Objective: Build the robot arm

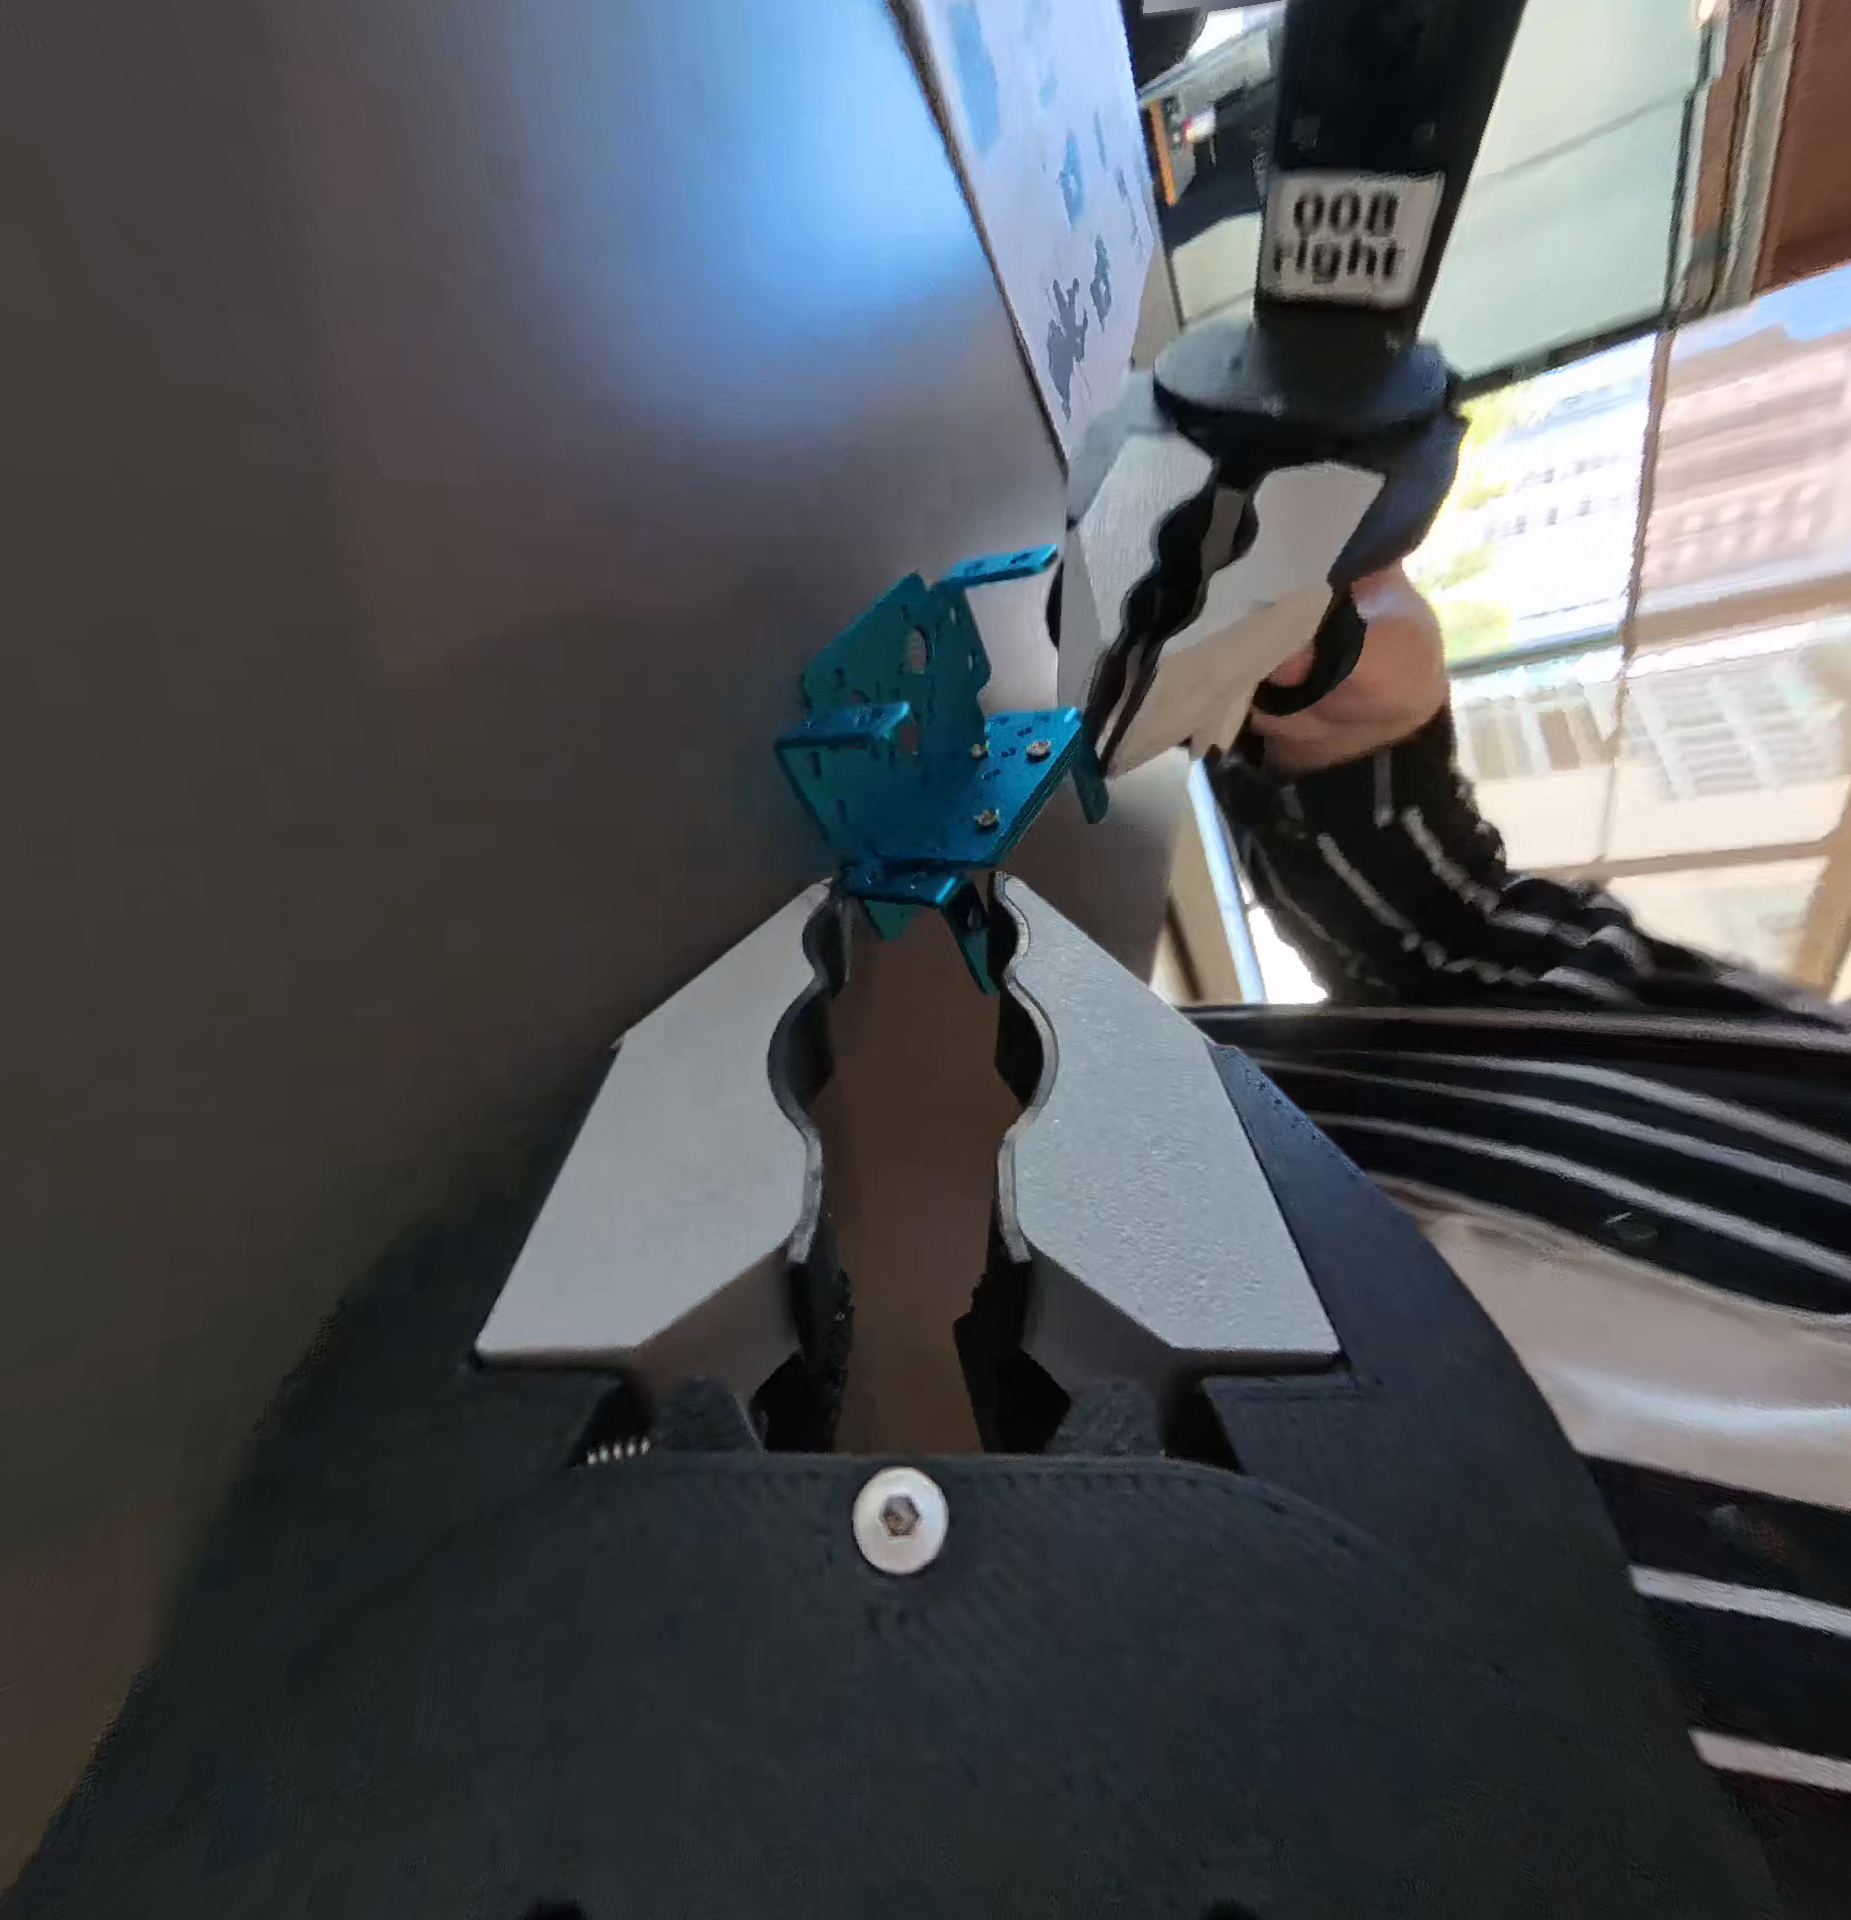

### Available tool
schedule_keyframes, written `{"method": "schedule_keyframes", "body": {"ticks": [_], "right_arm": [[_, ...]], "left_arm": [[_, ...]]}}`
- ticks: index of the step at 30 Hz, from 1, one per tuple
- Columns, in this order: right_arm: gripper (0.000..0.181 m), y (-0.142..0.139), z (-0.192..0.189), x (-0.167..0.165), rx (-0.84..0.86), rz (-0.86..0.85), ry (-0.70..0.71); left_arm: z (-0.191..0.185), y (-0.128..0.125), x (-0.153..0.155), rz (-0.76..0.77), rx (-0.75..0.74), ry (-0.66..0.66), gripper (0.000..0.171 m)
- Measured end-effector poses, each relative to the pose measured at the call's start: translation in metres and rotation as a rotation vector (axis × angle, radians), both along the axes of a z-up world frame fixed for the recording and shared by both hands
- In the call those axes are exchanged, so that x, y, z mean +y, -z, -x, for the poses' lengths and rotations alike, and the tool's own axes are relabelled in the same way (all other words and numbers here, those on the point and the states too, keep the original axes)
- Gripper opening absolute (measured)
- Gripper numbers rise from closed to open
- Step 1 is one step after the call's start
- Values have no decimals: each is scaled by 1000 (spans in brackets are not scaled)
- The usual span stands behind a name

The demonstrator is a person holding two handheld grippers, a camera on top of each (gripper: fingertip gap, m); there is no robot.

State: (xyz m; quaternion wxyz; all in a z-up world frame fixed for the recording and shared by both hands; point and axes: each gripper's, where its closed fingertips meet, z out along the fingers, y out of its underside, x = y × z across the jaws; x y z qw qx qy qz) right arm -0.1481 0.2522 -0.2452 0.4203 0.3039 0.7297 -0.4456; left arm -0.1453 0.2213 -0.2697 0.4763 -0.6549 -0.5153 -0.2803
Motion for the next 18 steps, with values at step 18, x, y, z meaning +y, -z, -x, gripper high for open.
{"method": "schedule_keyframes", "body": {"ticks": [18], "right_arm": [[1, 36, 25, 15, 1086, -107, -306]], "left_arm": [[9, 16, 11, 701, 938, 184, 26]]}}
